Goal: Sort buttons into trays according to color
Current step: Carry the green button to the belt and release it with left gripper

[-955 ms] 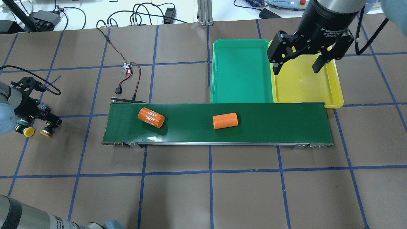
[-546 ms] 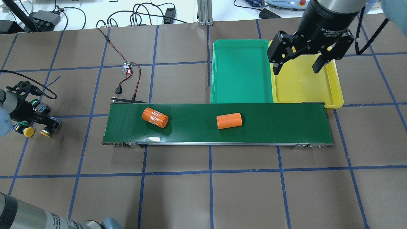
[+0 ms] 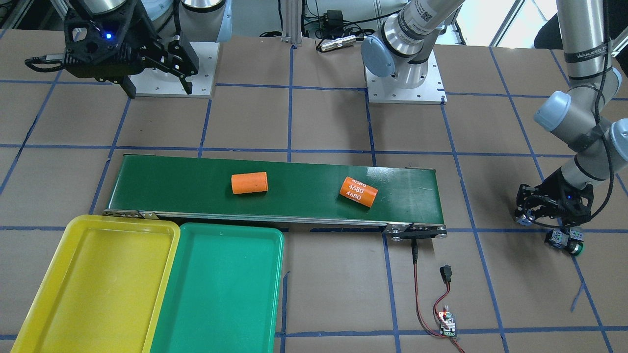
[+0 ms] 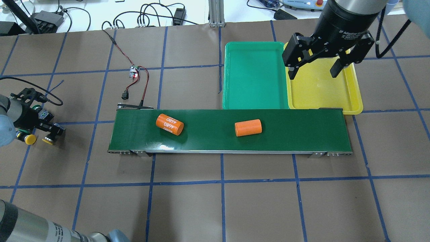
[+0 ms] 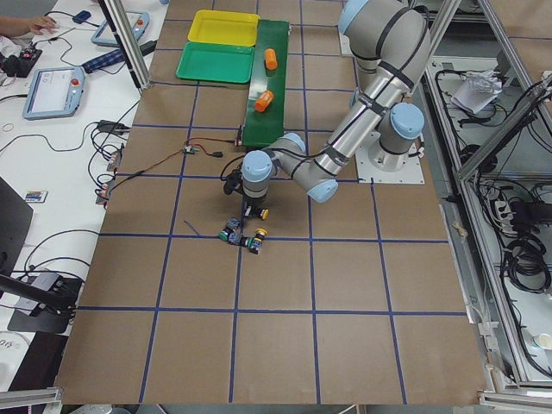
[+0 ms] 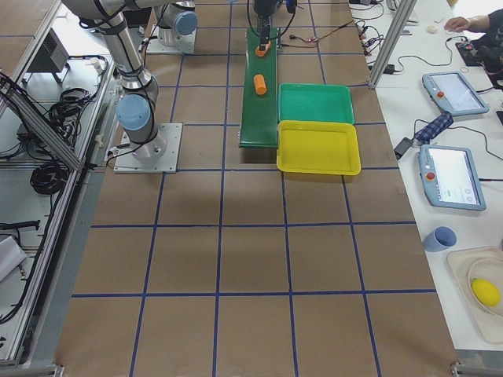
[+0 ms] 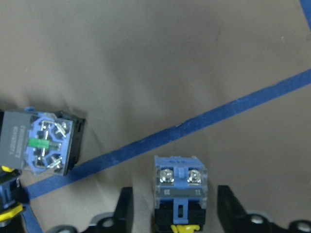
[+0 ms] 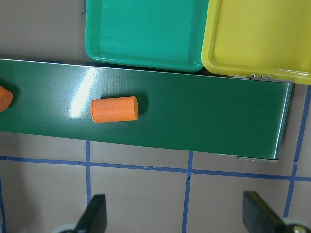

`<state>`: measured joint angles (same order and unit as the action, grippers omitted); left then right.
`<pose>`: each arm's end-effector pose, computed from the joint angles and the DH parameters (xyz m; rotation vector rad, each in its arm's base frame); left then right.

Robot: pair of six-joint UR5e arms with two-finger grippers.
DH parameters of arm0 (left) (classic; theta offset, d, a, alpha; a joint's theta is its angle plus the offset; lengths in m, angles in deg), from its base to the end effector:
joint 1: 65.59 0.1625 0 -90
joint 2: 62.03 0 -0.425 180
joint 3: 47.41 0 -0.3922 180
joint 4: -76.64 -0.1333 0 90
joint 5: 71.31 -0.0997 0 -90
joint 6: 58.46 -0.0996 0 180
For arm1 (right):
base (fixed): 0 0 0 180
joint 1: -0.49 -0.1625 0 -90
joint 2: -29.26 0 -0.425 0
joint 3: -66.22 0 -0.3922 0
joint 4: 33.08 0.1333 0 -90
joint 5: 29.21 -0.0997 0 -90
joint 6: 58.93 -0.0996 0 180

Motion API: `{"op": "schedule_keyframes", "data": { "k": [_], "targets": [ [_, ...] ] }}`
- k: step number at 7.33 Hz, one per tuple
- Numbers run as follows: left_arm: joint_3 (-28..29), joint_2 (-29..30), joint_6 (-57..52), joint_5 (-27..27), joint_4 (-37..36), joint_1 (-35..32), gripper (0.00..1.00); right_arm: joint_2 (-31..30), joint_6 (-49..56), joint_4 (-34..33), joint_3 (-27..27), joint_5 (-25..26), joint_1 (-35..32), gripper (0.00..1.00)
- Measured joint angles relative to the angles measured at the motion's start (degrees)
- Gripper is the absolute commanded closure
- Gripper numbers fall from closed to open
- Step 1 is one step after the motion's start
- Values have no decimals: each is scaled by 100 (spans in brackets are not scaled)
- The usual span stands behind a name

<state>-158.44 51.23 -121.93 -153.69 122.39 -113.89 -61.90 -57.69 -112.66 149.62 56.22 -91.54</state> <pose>0.2553 -0.5068 0.1803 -0.5770 -3.0011 0.1610 0.1580 -0.4697 0.5366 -0.0845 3.0602 0.0719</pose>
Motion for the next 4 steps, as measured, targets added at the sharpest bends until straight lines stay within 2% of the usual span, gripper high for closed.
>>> {"op": "schedule_keyframes", "data": {
  "k": [2, 4],
  "targets": [
    [-2, -244, -49, 75, 51, -162, 100, 1, 3, -4, 0, 0, -5, 0],
    [-6, -659, 235, -25, 96, -728, 100, 1, 5, -1, 0, 0, -7, 0]
  ]
}}
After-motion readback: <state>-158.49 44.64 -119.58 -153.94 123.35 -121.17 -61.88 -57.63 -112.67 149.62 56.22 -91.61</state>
